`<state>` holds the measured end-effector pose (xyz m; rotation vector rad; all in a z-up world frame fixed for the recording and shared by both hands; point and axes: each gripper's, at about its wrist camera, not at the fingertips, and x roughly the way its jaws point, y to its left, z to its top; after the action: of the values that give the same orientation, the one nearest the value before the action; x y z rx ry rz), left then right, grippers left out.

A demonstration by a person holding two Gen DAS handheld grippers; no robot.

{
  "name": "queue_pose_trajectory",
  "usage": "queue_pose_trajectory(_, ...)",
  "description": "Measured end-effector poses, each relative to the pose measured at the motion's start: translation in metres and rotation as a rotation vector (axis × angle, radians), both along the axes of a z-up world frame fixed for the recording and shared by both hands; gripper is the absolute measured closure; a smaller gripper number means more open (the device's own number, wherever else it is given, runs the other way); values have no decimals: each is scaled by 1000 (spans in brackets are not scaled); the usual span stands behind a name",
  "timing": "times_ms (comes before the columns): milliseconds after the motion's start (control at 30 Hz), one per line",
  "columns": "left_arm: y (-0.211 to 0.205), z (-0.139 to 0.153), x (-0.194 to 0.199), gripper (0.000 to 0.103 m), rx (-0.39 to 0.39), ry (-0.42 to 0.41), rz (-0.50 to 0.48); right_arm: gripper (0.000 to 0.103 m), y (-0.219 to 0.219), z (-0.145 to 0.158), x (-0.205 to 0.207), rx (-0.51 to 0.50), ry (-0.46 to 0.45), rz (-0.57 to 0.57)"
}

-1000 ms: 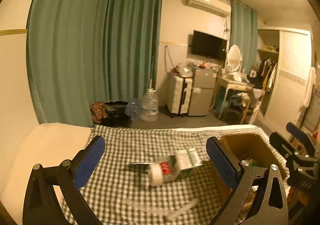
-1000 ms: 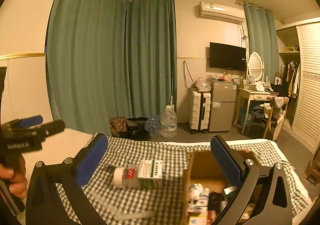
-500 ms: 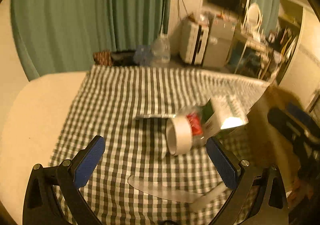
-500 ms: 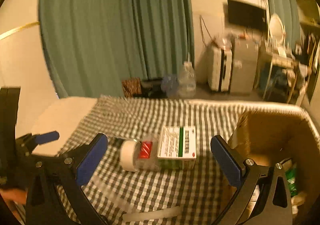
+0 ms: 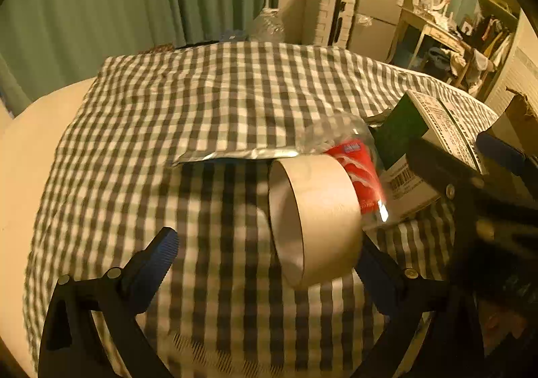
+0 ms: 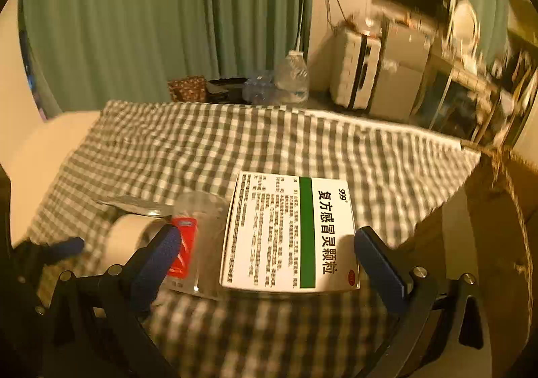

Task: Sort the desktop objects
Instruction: 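Grasp the white tape roll with the left tool while the right tool grasps the medicine box, then lift and carry the tape roll and medicine box over the cardboard box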

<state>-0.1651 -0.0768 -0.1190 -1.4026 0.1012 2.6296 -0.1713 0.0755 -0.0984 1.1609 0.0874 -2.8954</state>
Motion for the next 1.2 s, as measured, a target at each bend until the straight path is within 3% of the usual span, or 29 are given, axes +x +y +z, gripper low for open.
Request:
queue_pose_trajectory(33,1,-5,-2,23,-6,-18,-8,0,0,0,1,5,7,6)
queue_pose_trajectory(67,2,-11,-4,49,3,-44,-18,0,2,-1,3,2,7,8)
queue_pose_trajectory(100,2,-17,-5,66,33,-82,-35,0,3,-2,3,-1,-3,4)
queue_pose_trajectory(133,2,-23,-5,74,45,-111,-42,0,4,-2,2,-3,-11,6)
queue_pose_trajectory(267,-1,-11,9,75,44,-68,-70,1,7,8,7,-36,-8,7)
queue_pose_trajectory(367,-9,14,21,75,62,-5,-64,1,4,14,3,32,28,-15)
queue_pose_trajectory(433,-15,28,28,75,65,27,-53,1,4,3,-10,51,-38,-20)
queue_pose_trajectory(500,-22,41,36,75,70,56,-45,1,7,-17,-21,-15,-159,4)
queue_pose_trajectory(567,-28,55,40,75,74,83,-37,27,17,-26,-16,-83,-175,-24)
queue_pose_trajectory(667,-36,72,45,76,94,114,-21,28,22,-16,-2,-111,-146,-34)
queue_pose_trajectory(767,-40,92,52,76,110,157,-6,28,23,17,18,-119,-64,-28)
queue_pose_trajectory(933,-37,149,75,76,121,303,-11,28,31,93,65,-155,125,-4)
queue_pose_trajectory(1067,-24,199,107,76,133,409,-63,28,33,158,108,-148,273,-5)
queue_pose_trajectory(1200,-1,244,144,75,177,488,-132,28,42,203,148,-104,367,-25)
